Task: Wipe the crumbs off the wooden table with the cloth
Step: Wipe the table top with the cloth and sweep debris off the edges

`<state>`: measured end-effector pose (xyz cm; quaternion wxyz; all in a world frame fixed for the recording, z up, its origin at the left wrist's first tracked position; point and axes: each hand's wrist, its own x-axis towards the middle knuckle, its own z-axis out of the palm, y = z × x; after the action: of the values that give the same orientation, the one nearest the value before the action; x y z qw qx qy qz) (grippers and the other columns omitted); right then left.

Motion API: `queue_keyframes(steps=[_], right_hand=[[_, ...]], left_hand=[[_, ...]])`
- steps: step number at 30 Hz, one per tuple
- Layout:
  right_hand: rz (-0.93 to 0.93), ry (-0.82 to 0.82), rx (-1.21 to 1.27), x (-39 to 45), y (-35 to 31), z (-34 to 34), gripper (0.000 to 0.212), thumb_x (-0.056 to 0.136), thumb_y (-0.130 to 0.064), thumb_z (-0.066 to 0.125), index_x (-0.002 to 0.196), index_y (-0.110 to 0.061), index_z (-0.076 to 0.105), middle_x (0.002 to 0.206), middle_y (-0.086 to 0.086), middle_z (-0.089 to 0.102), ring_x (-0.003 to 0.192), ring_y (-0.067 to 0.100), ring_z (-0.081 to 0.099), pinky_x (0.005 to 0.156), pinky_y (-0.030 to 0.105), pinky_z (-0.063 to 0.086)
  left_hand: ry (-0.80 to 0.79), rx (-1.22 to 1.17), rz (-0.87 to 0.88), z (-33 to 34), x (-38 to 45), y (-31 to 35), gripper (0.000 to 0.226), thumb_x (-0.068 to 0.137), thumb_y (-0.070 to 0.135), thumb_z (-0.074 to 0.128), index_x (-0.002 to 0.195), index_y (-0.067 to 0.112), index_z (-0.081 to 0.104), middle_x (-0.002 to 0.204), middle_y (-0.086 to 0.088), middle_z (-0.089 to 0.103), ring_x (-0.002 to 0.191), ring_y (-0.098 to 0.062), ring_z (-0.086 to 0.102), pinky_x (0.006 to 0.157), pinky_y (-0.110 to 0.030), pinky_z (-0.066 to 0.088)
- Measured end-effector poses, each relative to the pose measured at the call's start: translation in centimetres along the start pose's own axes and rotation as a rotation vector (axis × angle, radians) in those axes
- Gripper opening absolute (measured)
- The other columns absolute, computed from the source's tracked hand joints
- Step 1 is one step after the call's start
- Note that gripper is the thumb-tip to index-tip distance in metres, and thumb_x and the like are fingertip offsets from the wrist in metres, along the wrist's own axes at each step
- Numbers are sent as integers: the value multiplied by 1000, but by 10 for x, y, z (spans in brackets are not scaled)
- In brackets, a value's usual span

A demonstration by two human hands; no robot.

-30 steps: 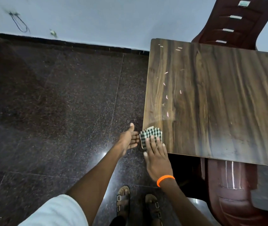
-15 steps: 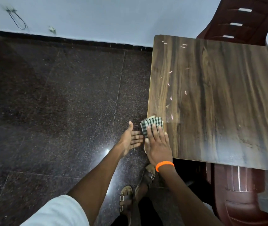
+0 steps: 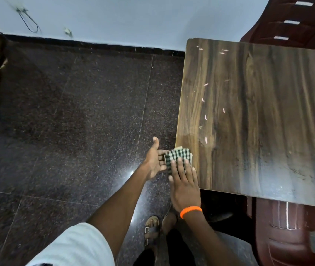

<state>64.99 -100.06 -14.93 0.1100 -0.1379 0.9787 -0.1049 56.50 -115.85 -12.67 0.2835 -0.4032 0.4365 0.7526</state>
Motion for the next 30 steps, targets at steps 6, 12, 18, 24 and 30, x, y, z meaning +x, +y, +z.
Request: queue_keyframes(steps=[6, 12, 18, 24, 30], right_hand=[[105, 24, 5, 82, 43, -34, 59, 104, -36, 27, 161, -28, 14, 169, -6, 12, 157, 19, 9, 127, 44, 10], [349, 89, 113, 21, 72, -31, 59, 106, -39, 18, 162, -25, 5, 170, -2, -1, 157, 19, -4, 128, 45, 6], [164, 30, 28, 21, 113, -40, 57, 106, -38, 20, 162, -26, 10, 170, -4, 8, 157, 16, -1, 128, 43, 7], [325, 86, 82, 129, 102, -60, 63, 105, -29, 33, 162, -18, 8, 170, 5, 4, 157, 28, -2, 127, 46, 0], [-173, -21, -3, 96, 106, -48, 59, 105, -35, 27, 161, -27, 9, 169, -7, 8, 157, 18, 1, 126, 42, 9]], left_hand=[[9, -46, -15, 3, 2, 3, 107, 85, 84, 22, 141, -4, 46, 136, -29, 56, 107, -37, 64, 86, -44, 55], [-33, 42, 23, 10, 7, 4, 96, 90, 79, 28, 133, -2, 56, 129, -20, 63, 103, -27, 67, 83, -37, 57], [32, 189, 98, 18, 21, 11, 31, 98, 40, 58, 97, 12, 73, 97, -6, 77, 85, -17, 76, 70, -29, 60], [143, 346, 203, 25, 26, 26, 6, 89, 12, 74, 93, 9, 72, 96, -16, 76, 82, -19, 72, 77, -35, 62], [218, 389, 190, 29, 30, 30, 20, 81, 5, 80, 97, 1, 69, 88, -16, 74, 79, -22, 72, 74, -39, 63]])
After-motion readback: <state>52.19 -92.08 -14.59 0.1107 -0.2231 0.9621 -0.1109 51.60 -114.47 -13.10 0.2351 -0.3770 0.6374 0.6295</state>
